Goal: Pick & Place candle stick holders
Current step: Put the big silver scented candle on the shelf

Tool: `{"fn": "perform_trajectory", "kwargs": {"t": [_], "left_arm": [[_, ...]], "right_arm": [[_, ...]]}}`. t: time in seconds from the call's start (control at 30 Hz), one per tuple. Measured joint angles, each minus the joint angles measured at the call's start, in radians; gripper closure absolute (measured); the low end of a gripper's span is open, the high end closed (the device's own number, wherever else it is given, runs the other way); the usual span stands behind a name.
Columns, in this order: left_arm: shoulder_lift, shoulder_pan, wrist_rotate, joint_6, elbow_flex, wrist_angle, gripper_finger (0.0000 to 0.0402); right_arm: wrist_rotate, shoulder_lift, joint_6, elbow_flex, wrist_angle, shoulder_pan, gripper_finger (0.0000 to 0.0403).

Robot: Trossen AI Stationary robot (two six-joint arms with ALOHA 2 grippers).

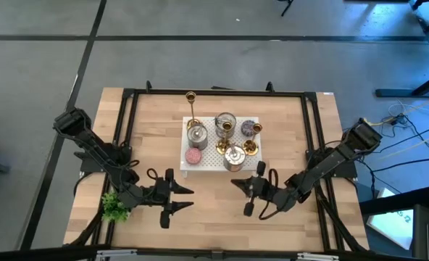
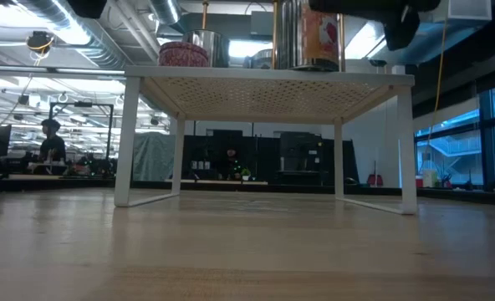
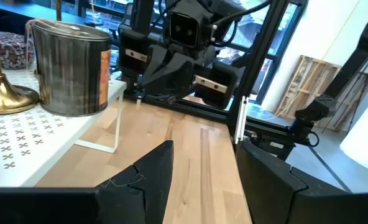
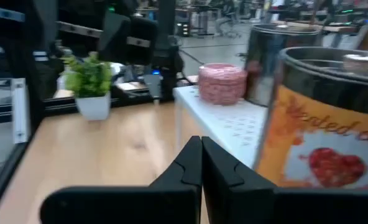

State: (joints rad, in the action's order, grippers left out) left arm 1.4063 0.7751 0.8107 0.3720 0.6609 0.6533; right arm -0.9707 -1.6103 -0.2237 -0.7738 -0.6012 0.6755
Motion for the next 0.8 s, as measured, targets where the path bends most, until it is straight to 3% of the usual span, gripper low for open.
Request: {"fn": "perform_trajectory", "kwargs": {"t": [0.27, 0.8], "left_arm": [[0.0, 0.0, 0.005, 0.008, 0.0, 0.0, 0.0229], [0.0, 0.0, 0.006, 0.009, 0.0, 0.0, 0.0229]], "right_arm": [[-0.138, 0.0, -0.023, -0.002, 0.023, -0.013, 0.0403], [-0.207, -0.001, -0.05, -0.003, 0.041, -0.056, 0.0403]]}}
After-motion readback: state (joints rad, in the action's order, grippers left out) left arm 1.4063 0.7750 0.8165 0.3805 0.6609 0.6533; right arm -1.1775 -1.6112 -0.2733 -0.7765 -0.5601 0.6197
